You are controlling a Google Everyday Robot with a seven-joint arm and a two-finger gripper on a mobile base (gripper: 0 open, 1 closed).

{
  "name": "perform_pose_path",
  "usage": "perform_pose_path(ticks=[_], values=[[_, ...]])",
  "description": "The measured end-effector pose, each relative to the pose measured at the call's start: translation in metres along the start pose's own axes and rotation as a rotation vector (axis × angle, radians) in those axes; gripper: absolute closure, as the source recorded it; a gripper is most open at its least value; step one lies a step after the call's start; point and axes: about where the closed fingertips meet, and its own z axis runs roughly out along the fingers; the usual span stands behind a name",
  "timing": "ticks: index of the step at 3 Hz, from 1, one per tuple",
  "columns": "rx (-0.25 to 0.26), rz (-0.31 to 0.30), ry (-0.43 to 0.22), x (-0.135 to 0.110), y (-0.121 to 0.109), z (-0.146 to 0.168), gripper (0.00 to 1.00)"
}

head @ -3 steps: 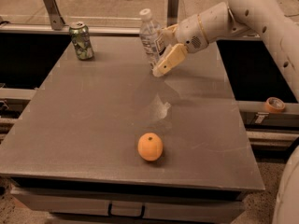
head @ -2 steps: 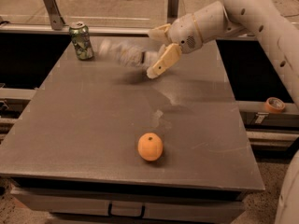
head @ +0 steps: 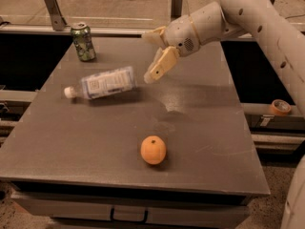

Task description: Knock blue plastic bottle over

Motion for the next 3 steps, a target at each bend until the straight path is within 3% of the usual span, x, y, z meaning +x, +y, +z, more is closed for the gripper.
perform_pose_path(ticks=[1, 2, 3], values=[[0.039, -0.007, 0.029, 0.005, -0.003, -0.012, 0.00], [0.110, -0.015, 0.072, 0.011, -0.012, -0.038, 0.00], [0.274, -0.081, 0.185, 0.006, -0.029, -0.099, 0.00]])
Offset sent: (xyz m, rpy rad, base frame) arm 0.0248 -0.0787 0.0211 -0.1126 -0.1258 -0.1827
